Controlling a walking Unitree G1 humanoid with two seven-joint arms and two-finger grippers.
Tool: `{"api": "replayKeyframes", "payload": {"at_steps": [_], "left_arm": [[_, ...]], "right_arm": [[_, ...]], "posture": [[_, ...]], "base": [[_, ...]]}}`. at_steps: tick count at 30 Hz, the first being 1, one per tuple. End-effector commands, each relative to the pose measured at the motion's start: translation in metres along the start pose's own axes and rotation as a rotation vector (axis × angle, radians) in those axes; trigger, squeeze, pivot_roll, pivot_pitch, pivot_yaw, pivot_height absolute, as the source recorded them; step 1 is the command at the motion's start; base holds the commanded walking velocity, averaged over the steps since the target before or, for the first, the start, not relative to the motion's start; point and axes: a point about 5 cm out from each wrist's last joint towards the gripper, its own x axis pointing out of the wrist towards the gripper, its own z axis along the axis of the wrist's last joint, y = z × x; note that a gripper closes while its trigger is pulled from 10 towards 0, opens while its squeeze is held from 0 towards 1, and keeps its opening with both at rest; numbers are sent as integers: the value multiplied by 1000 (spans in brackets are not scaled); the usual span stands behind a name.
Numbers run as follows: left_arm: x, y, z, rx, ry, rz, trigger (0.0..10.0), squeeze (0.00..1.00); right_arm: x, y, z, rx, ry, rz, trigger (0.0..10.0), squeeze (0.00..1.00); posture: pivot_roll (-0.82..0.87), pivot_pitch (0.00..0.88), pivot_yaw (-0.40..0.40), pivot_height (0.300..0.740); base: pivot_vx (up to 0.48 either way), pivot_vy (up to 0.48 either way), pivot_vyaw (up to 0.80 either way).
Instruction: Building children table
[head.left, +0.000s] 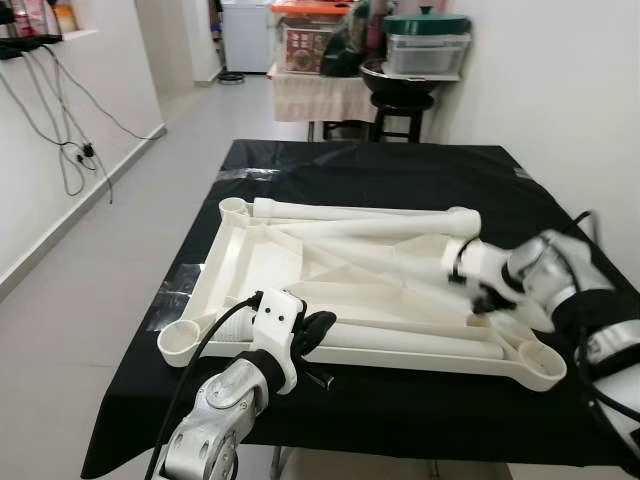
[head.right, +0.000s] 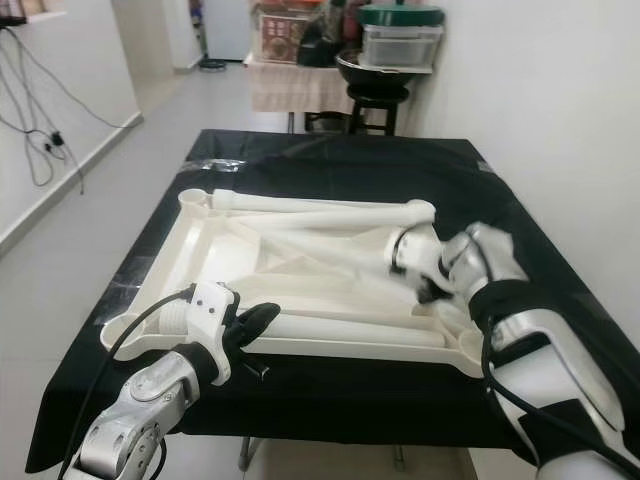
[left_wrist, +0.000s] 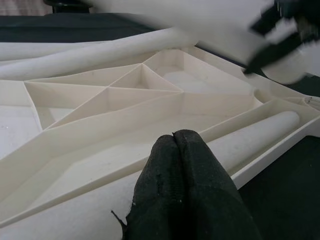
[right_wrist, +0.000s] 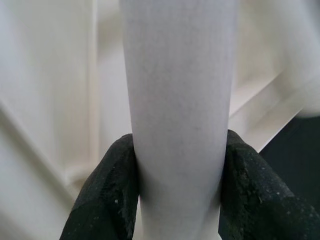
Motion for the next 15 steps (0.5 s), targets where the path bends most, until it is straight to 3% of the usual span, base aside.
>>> {"api": "replayKeyframes", "payload": {"at_steps": [1,2,3,5,6,7,8,9,10,12,15], "left_arm": [[-1,3,0,8,6,7,10000,0],[0,5,3,6,-7,19,10000,0],[0,5,3,6,-7,19,10000,0],[1,8,8,5,-27,36,10000,0],[1,8,8,5,-27,36,10000,0],[1,9,11,5,-41,44,10000,0],[1,9,11,5,-41,44,10000,0],[2,10,14,3,-54,48,10000,0],[3,11,18,-1,-71,52,10000,0],[3,11,18,-1,-71,52,10000,0],[5,17,30,-28,-125,74,10000,0]], "right_arm": [[-12,-9,14,42,-112,-28,0,0],[-19,-15,21,98,-204,-48,0,0],[-19,-15,21,98,-204,-48,0,0],[-30,-23,28,214,-338,-72,0,0],[-30,-23,28,214,-338,-72,0,0],[-36,-26,33,273,-432,-84,5843,0],[-36,-26,33,273,-432,-84,5843,0],[-40,-27,37,332,-521,-83,10000,0],[-43,-27,40,390,-612,-82,10000,0],[-43,-27,40,390,-612,-82,10000,0],[-48,-21,46,622,-877,-124,10000,0]], "posture": [[-80,0,-41,740],[-79,0,-40,740],[-79,0,-40,740],[-78,0,-38,740],[-78,0,-38,740],[-79,0,-34,740],[-79,0,-34,740],[-79,0,-30,740],[-79,0,-29,740],[-79,0,-29,740],[-77,0,-24,740]], "base": [[0,0,0],[0,0,0],[0,0,0],[0,0,0],[0,0,0],[0,0,0],[0,0,0],[0,0,0],[0,0,0],[0,0,0],[0,0,0]]}}
